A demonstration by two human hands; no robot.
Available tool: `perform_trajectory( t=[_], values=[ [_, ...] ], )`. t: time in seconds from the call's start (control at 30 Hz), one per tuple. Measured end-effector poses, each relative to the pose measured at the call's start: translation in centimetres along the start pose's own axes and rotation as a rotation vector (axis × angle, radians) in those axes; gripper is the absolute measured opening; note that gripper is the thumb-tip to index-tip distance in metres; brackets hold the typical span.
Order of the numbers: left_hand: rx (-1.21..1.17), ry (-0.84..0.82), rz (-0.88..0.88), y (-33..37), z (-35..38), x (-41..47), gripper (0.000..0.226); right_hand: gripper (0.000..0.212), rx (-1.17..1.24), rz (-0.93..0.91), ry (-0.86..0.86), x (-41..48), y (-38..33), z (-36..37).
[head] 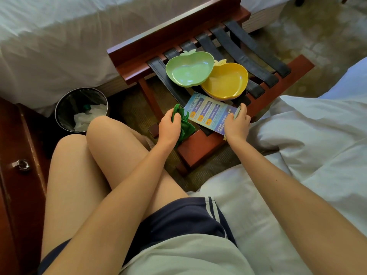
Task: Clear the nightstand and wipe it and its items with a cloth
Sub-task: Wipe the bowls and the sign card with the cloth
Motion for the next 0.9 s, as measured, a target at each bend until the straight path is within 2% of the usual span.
perform_trajectory(
  t=[0.13, 0.27, 0.37, 0.43, 0.57, 0.8, 0.9],
  values=[
    [0.01, -0.008, 0.004, 0.1, -0.1, -0.2, 0.032, 0.052, 0.039, -0.021, -0.004, -0.1, 0.1, -0.1],
    [-0.016, -0.008, 0.004, 0.2, -0.2, -0.3, 0.032, 0.055, -0.073, -0.051, 0.087, -1.0, -0.4, -0.3],
    [-0.027, -0.009, 0.011, 0.5, -0.3, -0.7, 0.031, 0.053, -0.151, -0.169, 0.173, -2.6, -1.4, -0.4],
    [-0.027, -0.039, 0.027, 1.2, -0.6, -0.7, 0.03, 0.051, -0.147, -0.27, 0.145, -3.6, -2.3, -0.1],
    [-0.169, -0.001, 0.027, 3.6, -2.7, -0.6, 0.023, 0.04, 0.091, -0.427, -0.102, -5.9, -5.4, 1.2],
    [-0.338, 0.082, -0.009, 6.8, -8.5, -0.7, 0.023, 0.02, 0.575, -0.346, -0.659, -10.5, -13.7, 2.8],
    [-0.393, 0.129, -0.079, 7.1, -12.0, -1.0, 0.032, 0.021, 0.543, -0.365, -0.817, -11.7, -17.0, 3.9]
  ],
)
Point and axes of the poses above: each hand's wrist, its own x-axis towards the middle knuckle, its own z-axis out of the palm, y = z × x, the point moved 1 cm from there along x, towards the middle knuckle
